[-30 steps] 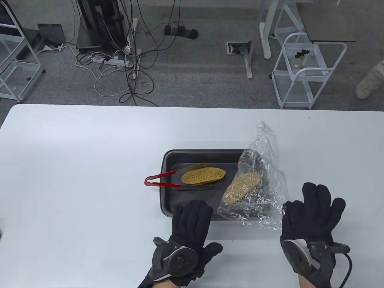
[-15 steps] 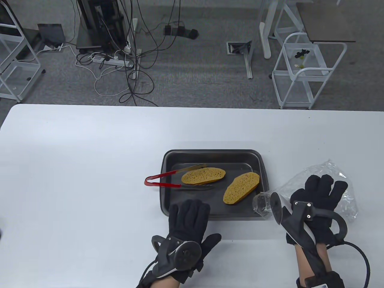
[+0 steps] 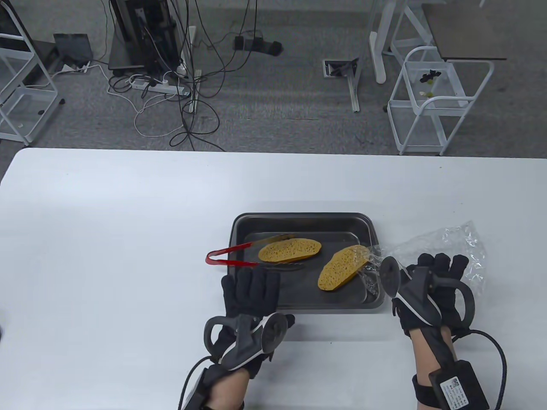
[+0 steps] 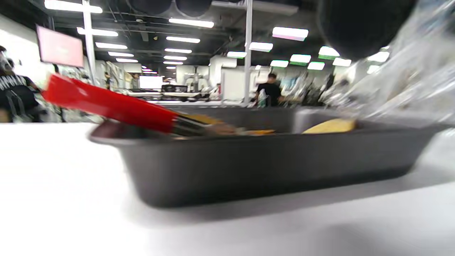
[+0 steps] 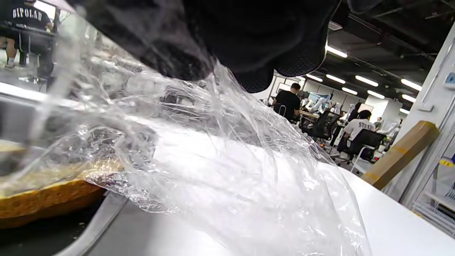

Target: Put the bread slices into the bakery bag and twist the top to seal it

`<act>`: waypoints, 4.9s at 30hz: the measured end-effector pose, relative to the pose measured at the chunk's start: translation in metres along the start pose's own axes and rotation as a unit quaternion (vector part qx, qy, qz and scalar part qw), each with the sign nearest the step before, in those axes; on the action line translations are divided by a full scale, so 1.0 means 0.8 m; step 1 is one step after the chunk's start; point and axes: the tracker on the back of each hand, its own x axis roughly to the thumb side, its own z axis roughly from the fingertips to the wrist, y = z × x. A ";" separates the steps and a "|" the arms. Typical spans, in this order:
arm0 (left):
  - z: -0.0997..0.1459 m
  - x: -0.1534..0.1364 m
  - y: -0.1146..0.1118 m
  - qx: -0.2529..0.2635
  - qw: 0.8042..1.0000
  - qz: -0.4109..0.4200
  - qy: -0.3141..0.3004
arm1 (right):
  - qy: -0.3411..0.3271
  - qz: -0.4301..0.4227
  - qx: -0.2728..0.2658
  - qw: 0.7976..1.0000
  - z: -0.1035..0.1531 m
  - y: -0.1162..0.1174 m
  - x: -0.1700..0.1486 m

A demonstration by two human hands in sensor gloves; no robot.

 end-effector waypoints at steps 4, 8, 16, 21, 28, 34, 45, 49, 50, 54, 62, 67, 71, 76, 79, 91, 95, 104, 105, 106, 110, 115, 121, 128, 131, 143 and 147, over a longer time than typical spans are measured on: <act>-0.043 -0.045 0.010 -0.054 0.994 -0.098 0.011 | 0.002 -0.036 -0.007 0.999 -0.001 -0.005 -0.010; -0.087 -0.079 0.014 -0.131 0.986 -0.103 0.029 | 0.003 -0.061 -0.011 0.998 0.000 -0.006 -0.016; -0.158 -0.092 -0.015 -0.269 0.959 -0.065 0.057 | 0.011 -0.081 -0.006 0.997 -0.003 -0.003 -0.025; -0.181 -0.092 -0.034 -0.322 0.941 -0.071 0.073 | 0.016 -0.092 -0.008 0.996 -0.005 -0.001 -0.031; -0.187 -0.094 -0.049 -0.290 0.952 -0.072 0.067 | 0.020 -0.100 -0.011 0.995 -0.007 0.000 -0.034; -0.179 -0.099 -0.049 -0.248 0.966 -0.054 0.041 | 0.016 -0.098 -0.010 0.995 -0.007 0.001 -0.031; -0.158 -0.114 -0.038 -0.255 0.966 0.026 0.041 | 0.015 -0.105 -0.018 0.994 -0.007 0.002 -0.031; -0.139 -0.116 -0.037 -0.214 0.975 0.044 0.040 | 0.015 -0.108 -0.027 0.994 -0.007 0.002 -0.031; -0.131 -0.115 -0.037 -0.196 0.979 0.042 0.039 | 0.015 -0.109 -0.030 0.994 -0.007 0.002 -0.030; -0.101 -0.106 -0.025 -0.125 0.992 0.003 0.033 | 0.017 -0.108 -0.046 0.993 -0.006 0.002 -0.029; -0.035 -0.095 0.021 0.013 1.000 -0.025 0.013 | 0.036 -0.115 -0.090 0.989 -0.004 0.005 -0.030; 0.016 -0.079 0.048 0.067 0.998 -0.009 -0.005 | 0.043 -0.107 -0.109 0.987 -0.002 0.010 -0.021; 0.037 -0.060 0.057 0.058 0.998 0.009 -0.024 | 0.034 -0.095 -0.120 0.988 0.000 0.013 -0.008; 0.028 -0.040 0.056 0.005 0.997 0.077 -0.029 | 0.014 -0.087 -0.144 0.986 0.008 0.011 0.007; 0.011 -0.031 0.049 -0.053 0.988 0.142 -0.024 | 0.004 -0.079 -0.141 0.987 0.012 0.010 0.014; -0.025 0.006 0.028 -0.126 0.969 0.213 -0.009 | -0.033 -0.084 -0.161 0.983 0.022 0.003 0.034; -0.035 0.015 0.024 -0.150 0.952 0.268 -0.007 | -0.048 -0.088 -0.160 0.982 0.025 0.001 0.040; -0.044 0.037 0.016 -0.159 0.925 0.344 0.031 | -0.156 -0.178 -0.110 0.965 0.032 -0.011 0.049; -0.045 0.038 0.017 -0.154 0.924 0.347 0.032 | -0.165 -0.196 -0.103 0.961 0.032 -0.012 0.049; -0.044 0.040 0.018 -0.147 0.925 0.350 0.033 | -0.162 -0.226 -0.088 0.957 0.031 -0.014 0.048; -0.043 0.052 0.026 -0.096 0.949 0.296 0.043 | -0.195 -0.308 -0.064 0.929 0.032 -0.021 0.042; -0.047 0.066 0.041 -0.074 0.972 0.222 0.021 | -0.270 -0.364 -0.007 0.892 0.032 -0.022 0.044; -0.066 0.068 0.047 -0.183 0.933 0.308 0.017 | -0.362 -0.262 -0.003 0.895 0.040 -0.026 0.056; -0.082 0.066 0.029 -0.206 0.924 0.322 0.030 | -0.393 -0.353 0.026 0.849 0.035 -0.026 0.048; -0.084 0.071 0.027 -0.208 0.929 0.303 0.033 | -0.390 -0.358 0.038 0.848 0.032 -0.023 0.048; -0.070 0.038 0.059 -0.227 0.933 0.279 0.017 | -0.301 -0.354 0.002 0.885 0.017 -0.015 0.025; -0.052 0.022 0.072 -0.217 0.940 0.261 0.013 | -0.285 -0.349 -0.011 0.892 0.017 -0.015 0.023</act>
